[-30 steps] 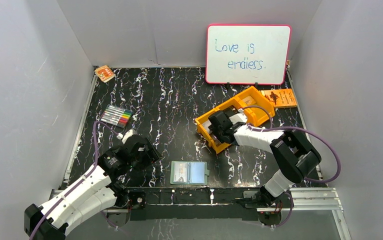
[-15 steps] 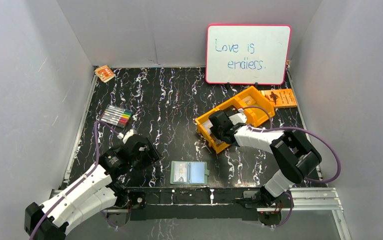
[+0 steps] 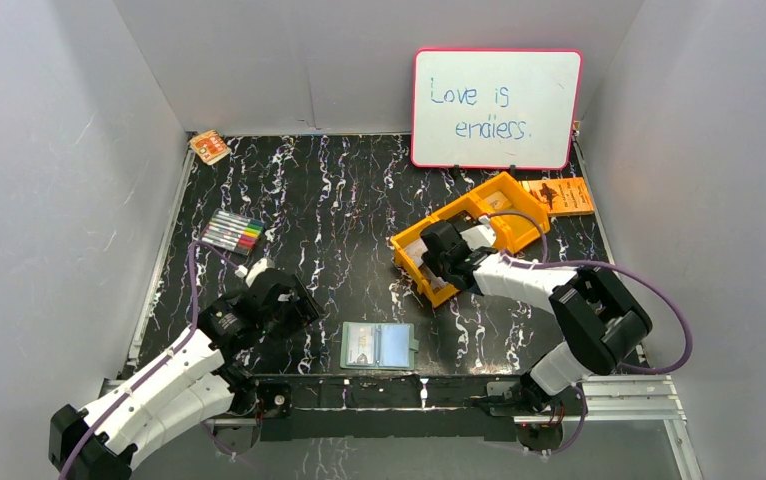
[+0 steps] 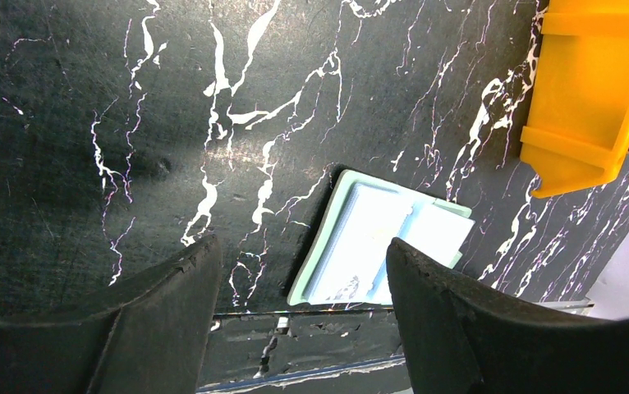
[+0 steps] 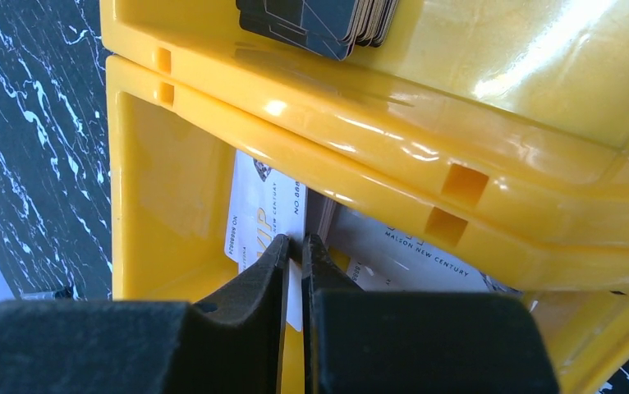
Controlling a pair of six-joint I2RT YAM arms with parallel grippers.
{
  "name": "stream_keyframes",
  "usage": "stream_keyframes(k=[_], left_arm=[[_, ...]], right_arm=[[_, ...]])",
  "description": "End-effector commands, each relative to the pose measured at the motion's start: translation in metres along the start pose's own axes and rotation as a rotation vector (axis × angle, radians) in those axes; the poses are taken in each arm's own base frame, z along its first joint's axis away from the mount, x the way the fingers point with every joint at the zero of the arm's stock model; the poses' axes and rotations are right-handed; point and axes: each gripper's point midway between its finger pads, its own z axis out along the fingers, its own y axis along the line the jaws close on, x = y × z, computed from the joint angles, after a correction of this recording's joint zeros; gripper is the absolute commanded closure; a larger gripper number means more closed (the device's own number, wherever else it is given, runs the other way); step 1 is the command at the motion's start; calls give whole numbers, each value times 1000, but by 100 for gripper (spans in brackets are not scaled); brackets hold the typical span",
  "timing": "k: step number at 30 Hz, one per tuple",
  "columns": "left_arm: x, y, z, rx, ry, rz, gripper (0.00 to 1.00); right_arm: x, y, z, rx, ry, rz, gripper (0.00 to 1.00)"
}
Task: Put the credit cards into the card holder
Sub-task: Pick up the credit card from the storage box.
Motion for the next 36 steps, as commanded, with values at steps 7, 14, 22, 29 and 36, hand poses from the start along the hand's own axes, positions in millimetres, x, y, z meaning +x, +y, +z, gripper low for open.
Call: stream_keyframes(k=[7,14,22,29,36], left_arm=[[2,4,0,-1,4,0,30],[1,3,-1,0,2,-5,30],[1,3,-2,5,-1,-9,31],[1,3,-3,7,-3,-12,31],[0,1,-4,8,-5,-10,31]], right_arm=[[-10,-10,-11,28,-35,-34,98],[-17,3,-20,8,-57,-29,100],[-22,8,-27,-7,-67,-14,100],[-32,23,-41,-51,-86,6,100],[-34,23,-44,-53,-92,9,100]])
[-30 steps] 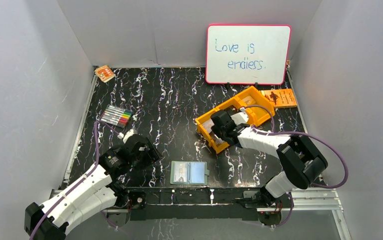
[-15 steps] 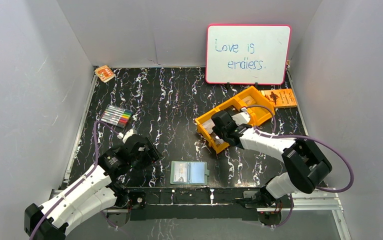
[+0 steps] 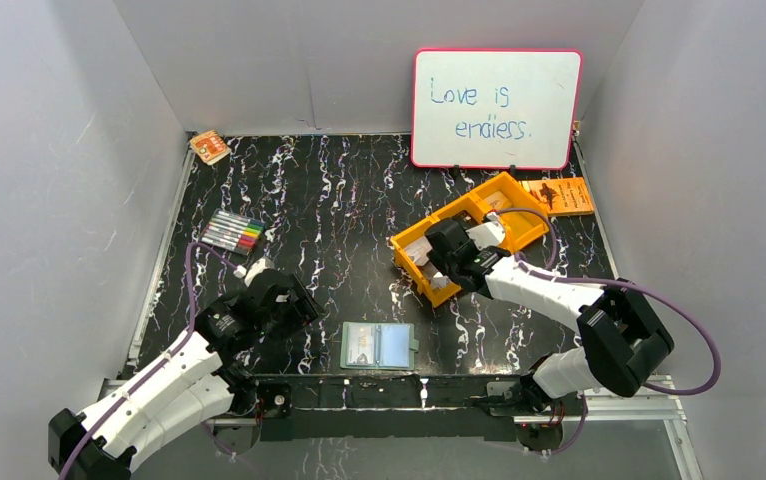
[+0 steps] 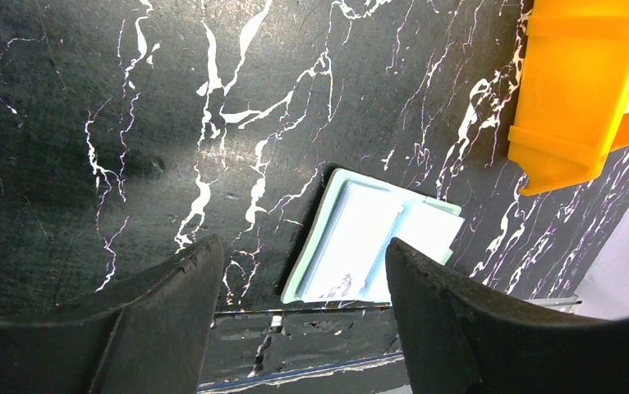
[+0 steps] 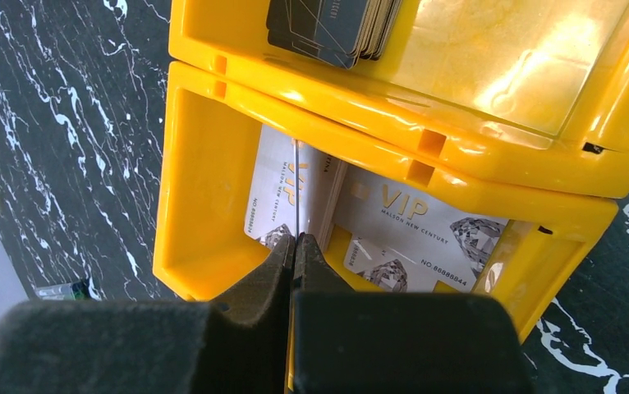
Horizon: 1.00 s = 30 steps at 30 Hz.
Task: Put the credit cards into the card holder
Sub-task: Pick up the credit card from the storage box.
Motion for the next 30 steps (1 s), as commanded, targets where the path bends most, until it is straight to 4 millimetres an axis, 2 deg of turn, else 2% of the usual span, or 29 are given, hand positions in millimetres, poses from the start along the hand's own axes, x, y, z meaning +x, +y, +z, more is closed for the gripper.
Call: stream_keyframes(k=[1,4,7,12,16,20,23,24,28,30], left_arm=[[0,4,-2,-12,-1,0,31],[-1,4,-3,-13,-8,-1,31],[-5,3,-6,-17,-22,3,31],[-16,-1,-12,-15,-66,7,31],[-25,-8,-19,-4,-98,6,31],[-34,-15,-29,20,-134,-7,30],[-39,-18,-36,53,-161,-32,30],[-39,-18,-38,63,-167,-45,30],[-39,-16,-40,92,-179,-72,30],[-37,-16,-40,99,-176,-73,30]], right_arm=[[-16,17,-11,-37,-49,25,100],[-21,16,-17,-36,-58,27,100],[-30,23,-31,-59,-65,31,100],[-52,40,-68,-127,-70,4,100],[-61,52,-102,-193,-18,-45,100],[-59,74,-144,-339,159,-71,100],[-48,86,-173,-437,383,-55,100],[-38,91,-189,-491,492,-53,100],[-24,103,-225,-630,707,-11,100],[-17,106,-236,-672,787,7,100]])
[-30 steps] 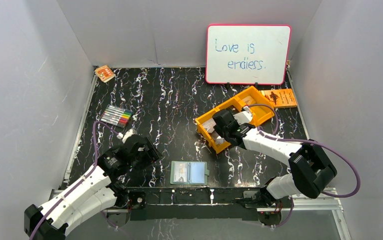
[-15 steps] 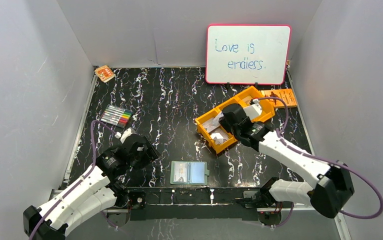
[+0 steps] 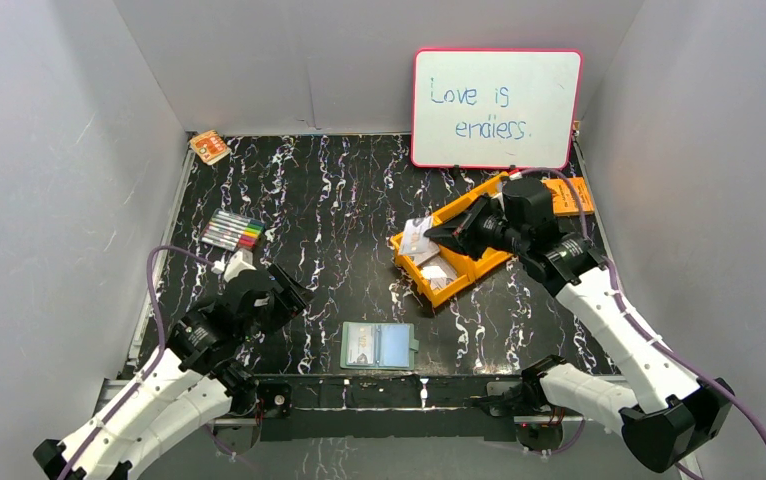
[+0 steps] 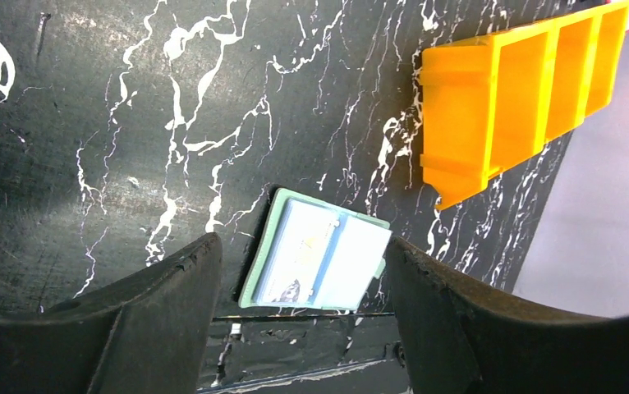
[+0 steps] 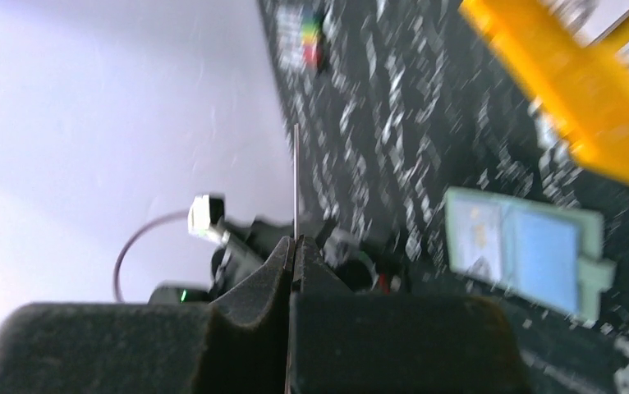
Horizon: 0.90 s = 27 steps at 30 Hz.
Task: Put the credit cards into the card holder
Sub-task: Pick up the credit card from the storage box.
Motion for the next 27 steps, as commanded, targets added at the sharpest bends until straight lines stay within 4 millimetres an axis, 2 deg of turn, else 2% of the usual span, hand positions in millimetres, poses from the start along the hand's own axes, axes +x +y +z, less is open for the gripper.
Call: stream_keyframes(k=[1,4,7,12,17,22,27], left_arm=[[-4,6,-2,-7,-31,-22,30],[-5,1,-3,5,-27,-12,30],[-10,-7,-6,20,-37,3,29],[-21,-32,-13,92,-61,23,25],[-29,-82,-27,300,-67,38,23],[-31,-154,-68,707,-64,83,17],[-27,-190,-95,938,-59,153,8]], right_arm=[[54,40,-31,-227,343,25,100],[61,44,-35,-269,388,42,100],[63,41,-34,-265,403,46,100],[67,43,-36,-303,431,2,100],[76,54,-45,-445,484,-148,100],[80,64,-57,-578,481,-292,100],[83,69,-64,-660,477,-349,100]])
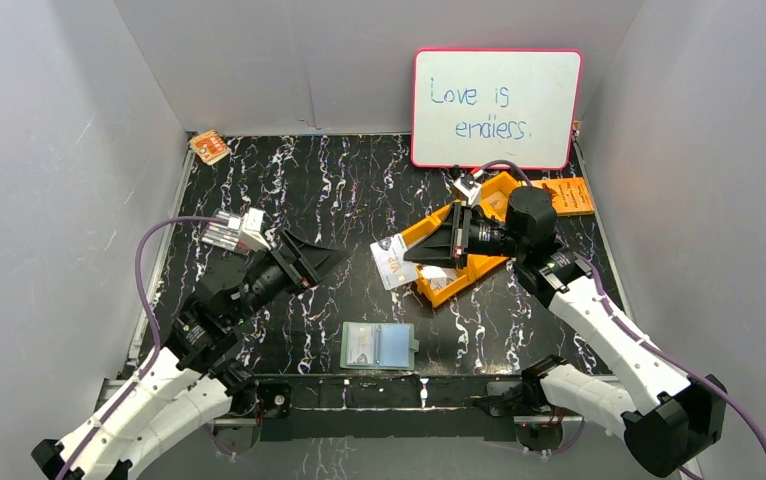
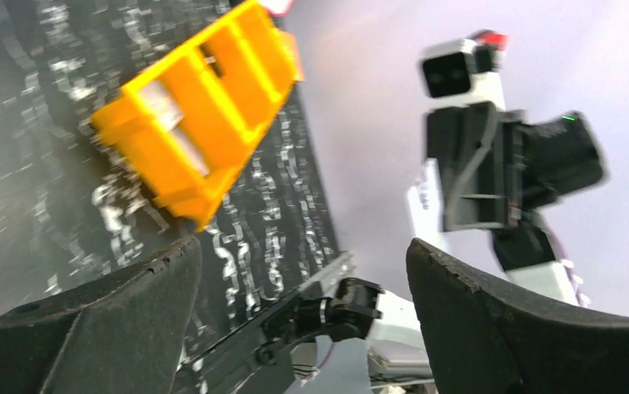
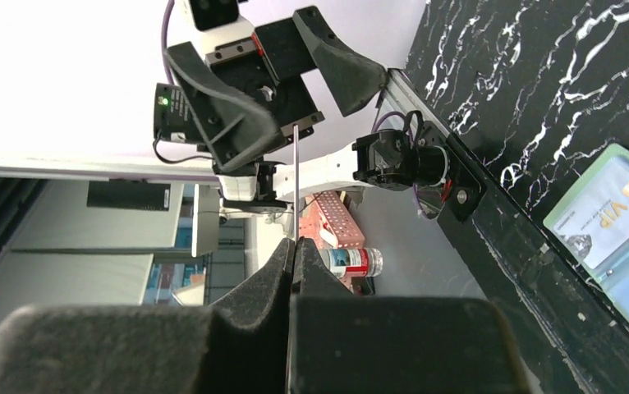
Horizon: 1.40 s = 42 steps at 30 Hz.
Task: Put the credit cards into the card holder
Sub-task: Pick up the credit card from the storage box.
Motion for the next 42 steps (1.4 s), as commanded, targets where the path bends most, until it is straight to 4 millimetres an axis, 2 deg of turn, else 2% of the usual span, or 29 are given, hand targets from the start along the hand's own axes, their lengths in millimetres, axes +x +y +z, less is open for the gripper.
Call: stream_keyframes(k=[1,6,18,30,42], left_arm=[[-3,-67,-4,330,21,96,8],[11,-85,1,449,96,119,10],[23,-77,14,433,158,107,16],[29,-64,16,401,168,87,24],[29,-70,24,412,184,88,25]], right_arm=[[6,32,-9,-145,10,-207,100],[4,32,-7,-163,12,-216,100],[4,34,-6,-193,6,-216,100],[3,36,-7,-202,-3,-219,100],[3,31,-7,-188,-13,-216,100]])
